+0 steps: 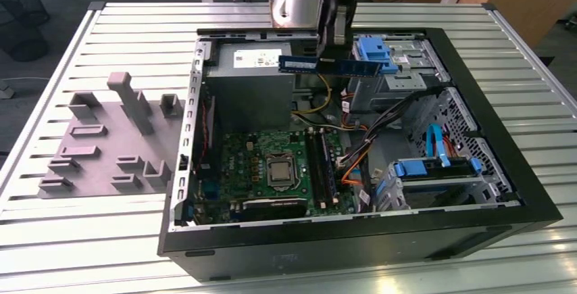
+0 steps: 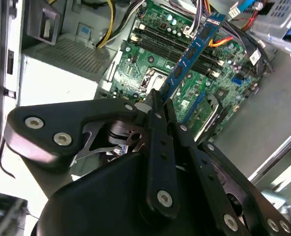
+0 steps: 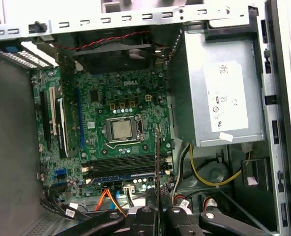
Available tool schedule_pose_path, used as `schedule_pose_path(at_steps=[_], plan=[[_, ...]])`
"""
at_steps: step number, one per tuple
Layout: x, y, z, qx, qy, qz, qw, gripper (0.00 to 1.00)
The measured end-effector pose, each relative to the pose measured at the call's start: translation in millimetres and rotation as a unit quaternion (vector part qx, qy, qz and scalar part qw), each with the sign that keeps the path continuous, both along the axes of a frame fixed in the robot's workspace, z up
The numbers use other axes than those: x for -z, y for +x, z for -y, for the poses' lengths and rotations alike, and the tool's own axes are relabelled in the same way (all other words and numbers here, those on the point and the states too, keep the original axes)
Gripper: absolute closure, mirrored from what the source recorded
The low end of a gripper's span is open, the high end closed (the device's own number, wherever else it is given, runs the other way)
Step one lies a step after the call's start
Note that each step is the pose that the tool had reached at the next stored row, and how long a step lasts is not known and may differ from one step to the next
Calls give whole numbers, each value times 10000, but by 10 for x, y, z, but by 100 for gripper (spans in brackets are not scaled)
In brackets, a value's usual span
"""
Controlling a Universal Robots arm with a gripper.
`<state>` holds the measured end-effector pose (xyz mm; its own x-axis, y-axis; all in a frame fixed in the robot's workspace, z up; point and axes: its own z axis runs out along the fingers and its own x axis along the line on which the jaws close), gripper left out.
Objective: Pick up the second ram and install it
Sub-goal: 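Insert the second ram into the second slot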
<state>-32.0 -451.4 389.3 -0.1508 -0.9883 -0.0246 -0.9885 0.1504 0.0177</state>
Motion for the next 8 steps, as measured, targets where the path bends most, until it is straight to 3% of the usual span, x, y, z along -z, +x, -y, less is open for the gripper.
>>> schedule_pose_path(at_steps=[4,8], plan=[[6,0,0,360,0,0,9994,86],[13,0,0,724,0,0,9974,86]])
